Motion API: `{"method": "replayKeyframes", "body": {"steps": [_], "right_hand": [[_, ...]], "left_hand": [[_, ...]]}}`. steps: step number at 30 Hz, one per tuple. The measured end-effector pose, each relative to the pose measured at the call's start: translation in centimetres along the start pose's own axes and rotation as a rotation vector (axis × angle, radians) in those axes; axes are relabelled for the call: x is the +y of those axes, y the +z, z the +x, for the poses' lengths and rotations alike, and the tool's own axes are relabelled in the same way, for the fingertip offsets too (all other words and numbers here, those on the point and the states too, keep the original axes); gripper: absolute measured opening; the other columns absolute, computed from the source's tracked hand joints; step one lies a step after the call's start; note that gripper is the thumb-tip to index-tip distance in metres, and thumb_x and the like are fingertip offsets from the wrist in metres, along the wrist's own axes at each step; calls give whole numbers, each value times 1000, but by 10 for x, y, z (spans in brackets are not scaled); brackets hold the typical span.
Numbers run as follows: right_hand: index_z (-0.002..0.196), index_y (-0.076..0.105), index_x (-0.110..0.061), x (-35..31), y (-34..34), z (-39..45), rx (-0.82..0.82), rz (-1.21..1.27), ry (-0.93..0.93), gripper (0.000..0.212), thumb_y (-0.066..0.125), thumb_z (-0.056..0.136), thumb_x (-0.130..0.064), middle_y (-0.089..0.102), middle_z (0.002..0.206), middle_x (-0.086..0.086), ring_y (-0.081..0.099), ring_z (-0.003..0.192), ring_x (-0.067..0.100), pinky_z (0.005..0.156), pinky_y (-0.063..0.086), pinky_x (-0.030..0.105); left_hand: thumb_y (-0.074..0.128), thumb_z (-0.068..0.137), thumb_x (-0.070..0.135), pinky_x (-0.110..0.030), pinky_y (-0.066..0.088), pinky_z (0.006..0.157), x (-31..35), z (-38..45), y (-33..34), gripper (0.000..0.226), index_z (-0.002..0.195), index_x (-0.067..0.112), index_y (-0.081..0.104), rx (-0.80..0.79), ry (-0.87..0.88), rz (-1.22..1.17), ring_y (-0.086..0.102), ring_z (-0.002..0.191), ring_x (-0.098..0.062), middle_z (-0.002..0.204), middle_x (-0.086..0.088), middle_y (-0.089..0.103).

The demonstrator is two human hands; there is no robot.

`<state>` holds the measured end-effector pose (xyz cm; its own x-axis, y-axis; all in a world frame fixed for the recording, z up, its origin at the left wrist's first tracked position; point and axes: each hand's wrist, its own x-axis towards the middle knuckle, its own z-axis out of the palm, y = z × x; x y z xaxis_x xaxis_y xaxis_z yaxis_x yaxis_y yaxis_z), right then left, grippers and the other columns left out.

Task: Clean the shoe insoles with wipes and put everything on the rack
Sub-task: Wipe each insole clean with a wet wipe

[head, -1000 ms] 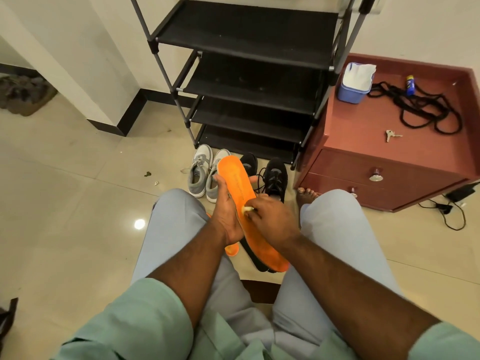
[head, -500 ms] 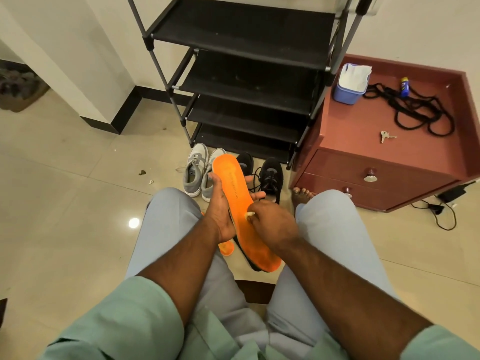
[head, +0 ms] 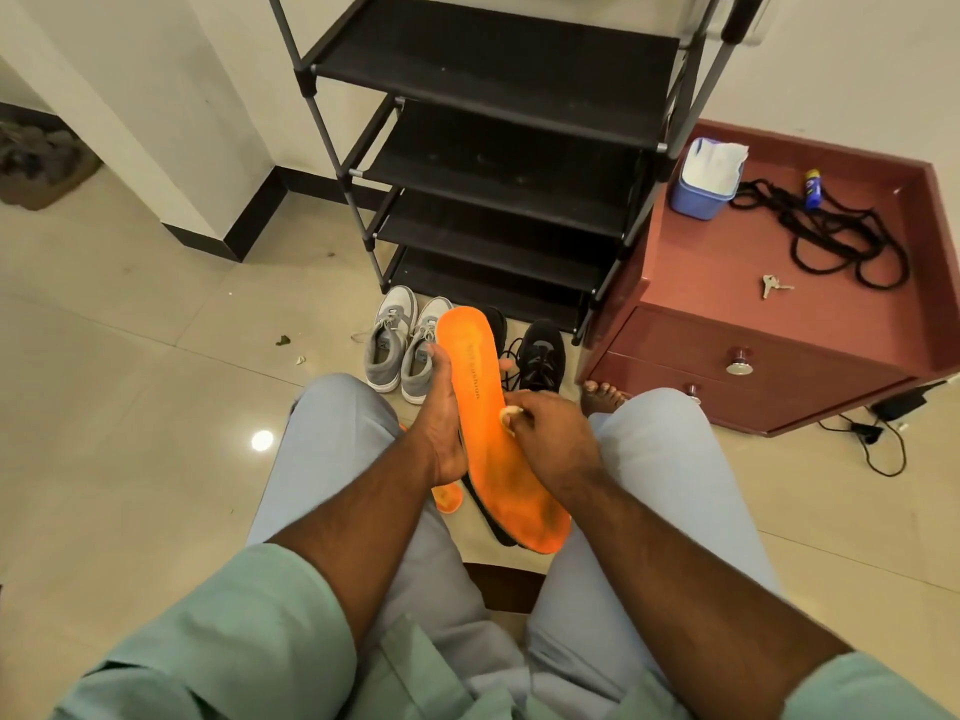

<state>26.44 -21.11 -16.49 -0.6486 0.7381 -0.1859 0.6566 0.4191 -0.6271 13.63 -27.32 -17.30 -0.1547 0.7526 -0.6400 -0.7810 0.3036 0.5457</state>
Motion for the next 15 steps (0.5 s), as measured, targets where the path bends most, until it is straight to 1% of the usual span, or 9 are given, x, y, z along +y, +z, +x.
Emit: {"method": "replayKeyframes", "body": {"steps": [2,4,6,7,9,11,13,15], "right_hand": [[120,63,-18,-7,-4,5,102,41,-8,28,49,97,-24,63,116,1,58,102,17,88,47,30],[122,62,-19,-10,-4,7,113,44,-22,28,50,97,-25,63,117,1,58,104,17,87,46,29],[124,61,-19,-9,-3,4,63,25,-51,29,51,97,-24,62,119,1,57,106,18,89,47,30],[124,61,-19,-8,-3,2,26,-6,-71,30,51,96,-23,61,120,1,57,106,18,90,47,31],[124,61,-20,-4,-3,-1,-62,-99,-77,30,50,96,-21,61,120,1,57,105,19,90,47,33],[123,61,-20,-1,-3,-1,-108,-136,1,30,49,96,-21,62,120,2,57,105,20,90,49,36],[123,61,-21,-1,-3,1,-63,-84,74,30,49,96,-21,63,120,2,58,105,20,89,49,36],[122,62,-21,-9,-1,4,23,56,80,29,52,96,-21,65,118,1,58,102,16,85,48,29]], "left_hand": [[9,78,89,-56,47,99,-2,-3,2,102,135,20,58,-12,-7,17,66,112,-34,119,-15,69],[8,78,89,-55,47,99,-1,-4,3,101,133,21,60,-19,4,15,64,115,-34,125,-16,67],[7,78,88,-54,49,96,3,-4,1,102,128,19,63,-8,33,-8,66,109,-35,118,-17,69],[7,78,89,-54,48,98,6,-3,0,103,128,18,63,-2,48,-29,66,110,-37,117,-19,69],[10,75,91,-58,43,105,9,0,-3,107,132,16,60,6,78,-77,60,119,-41,124,-24,65],[11,75,91,-58,40,107,9,1,-4,106,135,17,57,22,104,-112,58,122,-42,128,-23,63],[11,77,90,-56,41,108,7,2,-3,104,137,17,55,24,124,-136,57,123,-41,130,-22,63],[12,78,89,-56,42,106,3,0,0,103,139,18,54,16,116,-121,58,123,-39,130,-20,63]]}}
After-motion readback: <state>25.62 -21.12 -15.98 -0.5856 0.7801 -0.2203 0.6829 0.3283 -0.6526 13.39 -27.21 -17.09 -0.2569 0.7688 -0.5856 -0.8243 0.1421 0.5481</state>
